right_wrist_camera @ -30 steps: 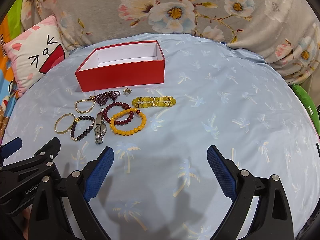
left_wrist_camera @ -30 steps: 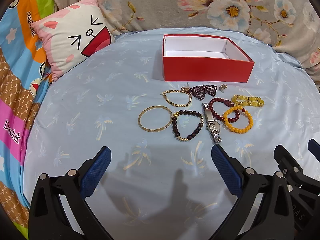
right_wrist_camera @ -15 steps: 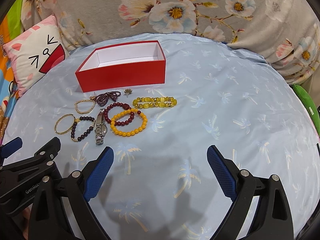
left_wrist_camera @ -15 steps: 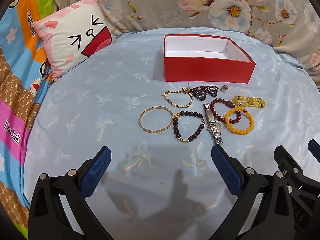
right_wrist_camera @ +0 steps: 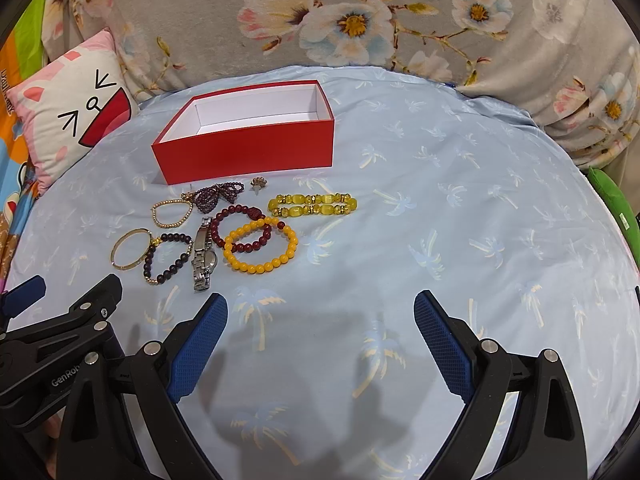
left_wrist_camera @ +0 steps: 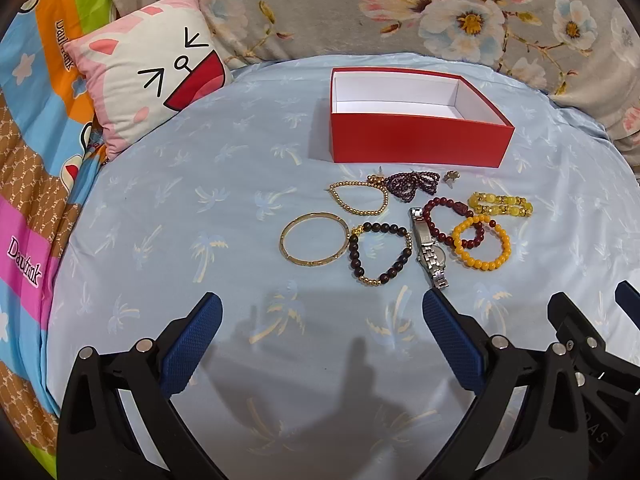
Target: Organize jewelry
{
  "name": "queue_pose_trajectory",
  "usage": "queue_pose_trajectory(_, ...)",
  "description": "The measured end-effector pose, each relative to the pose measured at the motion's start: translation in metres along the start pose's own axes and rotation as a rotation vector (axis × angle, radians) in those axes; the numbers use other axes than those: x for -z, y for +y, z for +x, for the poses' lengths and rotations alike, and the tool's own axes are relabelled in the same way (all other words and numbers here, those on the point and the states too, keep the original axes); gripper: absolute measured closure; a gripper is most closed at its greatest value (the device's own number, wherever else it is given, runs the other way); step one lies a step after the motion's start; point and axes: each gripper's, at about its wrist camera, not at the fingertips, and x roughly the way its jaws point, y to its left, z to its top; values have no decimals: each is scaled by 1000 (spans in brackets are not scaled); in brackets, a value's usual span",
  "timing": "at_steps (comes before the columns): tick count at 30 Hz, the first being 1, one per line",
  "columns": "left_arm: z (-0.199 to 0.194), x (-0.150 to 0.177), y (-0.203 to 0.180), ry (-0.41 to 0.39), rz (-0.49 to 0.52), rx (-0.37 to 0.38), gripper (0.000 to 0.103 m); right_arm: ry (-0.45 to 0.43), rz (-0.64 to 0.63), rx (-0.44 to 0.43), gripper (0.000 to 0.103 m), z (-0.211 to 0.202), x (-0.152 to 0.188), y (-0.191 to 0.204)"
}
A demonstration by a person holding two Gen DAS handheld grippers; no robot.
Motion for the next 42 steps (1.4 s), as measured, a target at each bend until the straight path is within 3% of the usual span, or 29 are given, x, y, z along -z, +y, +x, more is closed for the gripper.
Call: queue_pose_trajectory(42,6,2,12,1,-13,-6,8,5,-1,-8,12,5,-2,7)
